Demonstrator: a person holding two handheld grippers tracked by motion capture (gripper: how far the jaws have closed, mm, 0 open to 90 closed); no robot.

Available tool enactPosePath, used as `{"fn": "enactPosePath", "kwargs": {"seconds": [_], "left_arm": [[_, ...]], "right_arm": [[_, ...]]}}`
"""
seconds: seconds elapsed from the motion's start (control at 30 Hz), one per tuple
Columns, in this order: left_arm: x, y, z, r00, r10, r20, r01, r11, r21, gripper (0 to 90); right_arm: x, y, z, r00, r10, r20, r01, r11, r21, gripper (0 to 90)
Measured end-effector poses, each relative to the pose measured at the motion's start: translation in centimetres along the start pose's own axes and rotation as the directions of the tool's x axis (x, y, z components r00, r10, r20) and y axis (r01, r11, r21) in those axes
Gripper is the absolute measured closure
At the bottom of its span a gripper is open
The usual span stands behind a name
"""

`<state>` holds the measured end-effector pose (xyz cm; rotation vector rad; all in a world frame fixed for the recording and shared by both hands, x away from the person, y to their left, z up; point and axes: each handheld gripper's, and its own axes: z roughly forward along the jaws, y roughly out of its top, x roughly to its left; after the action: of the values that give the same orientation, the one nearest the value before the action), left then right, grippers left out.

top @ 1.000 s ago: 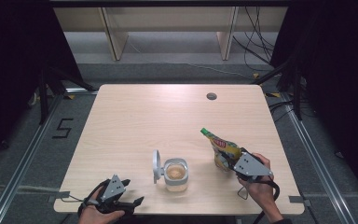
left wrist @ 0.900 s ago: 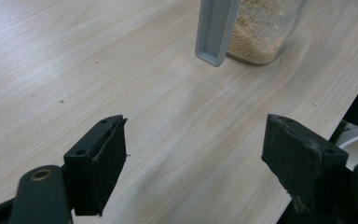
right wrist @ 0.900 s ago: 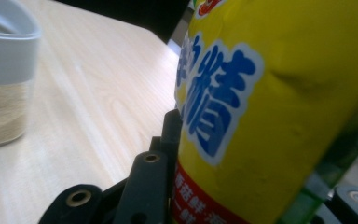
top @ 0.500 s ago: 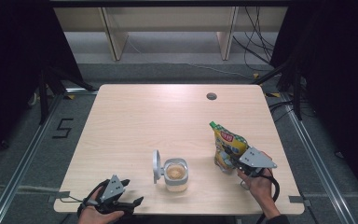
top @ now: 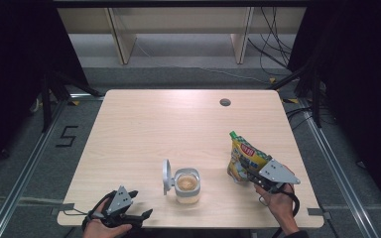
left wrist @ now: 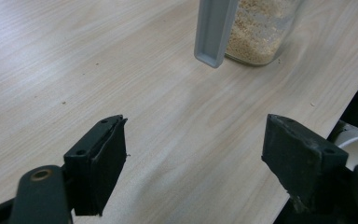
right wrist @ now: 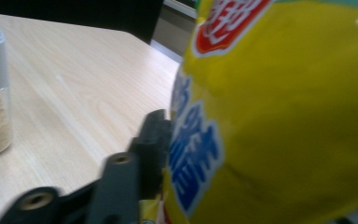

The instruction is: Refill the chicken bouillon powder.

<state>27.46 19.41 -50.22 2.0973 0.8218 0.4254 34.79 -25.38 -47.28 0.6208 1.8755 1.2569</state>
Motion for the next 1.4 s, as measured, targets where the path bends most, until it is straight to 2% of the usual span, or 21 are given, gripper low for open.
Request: {"fn": "enactPosePath", "kwargs": {"seconds": [0.03,0.07,0.17,0.27,0.4,0.43,0.47,0.5,0.57,0.7,0.8,0.9,0.97,1.0,1.03,1.07,1.2,1.23,1.3,1.33,1.4], "left_arm": [[0.0,0.0,0.0,1.0,0.001,0.003,-0.001,1.0,-0.001,21.2],[0.3,0.1,-0.1,0.9993,0.038,0.002,-0.038,0.9993,0.001,21.2],[0.2,0.1,-0.1,0.9994,0.033,0.001,-0.033,0.9994,-0.002,21.2],[0.0,0.0,0.0,0.9999,0.009,0.004,-0.009,0.9998,-0.017,21.2],[0.0,0.1,0.0,0.9999,0.014,0.008,-0.014,0.9998,-0.011,21.1],[-0.2,0.0,0.0,0.9999,-0.012,0.01,0.012,0.9999,-0.008,21.2],[-0.1,0.0,0.0,0.9999,-0.006,0.009,0.006,0.9999,-0.01,21.1],[0.2,0.1,-0.1,0.9996,0.028,0.003,-0.028,0.9996,0.001,21.1],[0.3,0.1,-0.1,0.999,0.044,-0.001,-0.044,0.999,0.001,21.2],[0.2,0.1,-0.1,0.9993,0.038,-0.001,-0.038,0.9993,0.001,21.1],[0.2,0.1,-0.1,0.9992,0.04,-0.001,-0.04,0.9992,0.002,21.2],[-0.1,-0.1,0.1,0.9999,-0.014,0.0,0.014,0.9999,-0.01,21.1],[-0.1,0.0,0.0,1.0,-0.008,0.0,0.008,1.0,-0.003,21.1],[0.2,0.1,0.0,0.9992,0.041,-0.001,-0.041,0.9992,-0.002,21.1],[0.1,0.0,0.0,0.9997,0.024,-0.005,-0.024,0.9997,-0.005,21.2],[-0.1,-0.1,0.0,0.9999,-0.01,-0.001,0.01,0.9999,-0.004,21.2],[0.0,0.0,0.0,1.0,0.0,0.001,0.0,1.0,-0.002,21.1],[0.1,0.0,0.0,0.9997,0.026,0.001,-0.026,0.9997,-0.002,21.1],[-0.1,0.0,0.0,0.9998,-0.018,-0.003,0.018,0.9998,-0.003,21.1],[0.1,0.1,0.1,0.9999,0.015,-0.004,-0.015,0.9999,-0.002,21.1],[0.0,0.1,0.2,1.0,0.0,-0.001,0.0,0.9999,-0.013,21.1]], "right_arm": [[-0.1,0.1,-0.1,1.0,-0.001,-0.004,0.001,1.0,0.006,50.1],[-0.1,0.2,-0.3,0.9993,0.038,0.001,-0.038,0.999,0.004,45.1],[0.0,0.5,-1.0,0.9953,0.097,0.001,-0.097,0.995,0.01,37.3],[0.4,0.6,-1.7,0.9885,0.15,-0.017,-0.15,0.988,0.021,38.3],[0.8,0.7,-2.4,0.988,0.154,-0.011,-0.153,0.987,0.054,36.7],[0.9,0.7,-2.6,0.9866,0.163,-0.017,-0.161,0.985,0.055,36.3],[1.1,0.7,-2.7,0.9817,0.19,0.006,-0.19,0.98,0.052,36.7],[0.9,0.7,-2.9,0.9844,0.176,-0.001,-0.175,0.982,0.077,36.4],[1.2,0.6,-3.2,0.97,0.243,-0.01,-0.24,0.964,0.116,36.3],[1.4,0.5,-3.8,0.9708,0.24,-0.004,-0.236,0.957,0.17,33.0],[1.6,0.6,-4.3,0.9616,0.274,0.003,-0.27,0.943,0.193,33.0],[2.0,0.6,-4.8,0.9555,0.295,0.012,-0.291,0.935,0.203,31.9],[2.2,0.6,-5.1,0.9534,0.301,0.019,-0.297,0.928,0.226,31.3],[2.3,0.6,-5.2,0.9564,0.291,0.017,-0.288,0.93,0.228,30.9],[2.4,0.6,-5.3,0.9531,0.303,0.013,-0.297,0.927,0.227,30.4],[2.4,0.6,-5.5,0.9586,0.284,0.017,-0.28,0.93,0.238,29.9],[2.8,0.8,-6.0,0.9533,0.301,0.021,-0.297,0.921,0.252,30.0],[2.9,0.8,-6.0,0.9539,0.3,0.017,-0.294,0.922,0.252,30.0],[3.3,1.0,-6.3,0.9515,0.305,0.037,-0.305,0.919,0.251,29.9],[3.4,1.1,-6.3,0.9624,0.272,0.007,-0.265,0.931,0.25,29.9],[3.6,1.2,-6.4,0.9651,0.262,0.013,-0.256,0.934,0.251,29.4]]}}
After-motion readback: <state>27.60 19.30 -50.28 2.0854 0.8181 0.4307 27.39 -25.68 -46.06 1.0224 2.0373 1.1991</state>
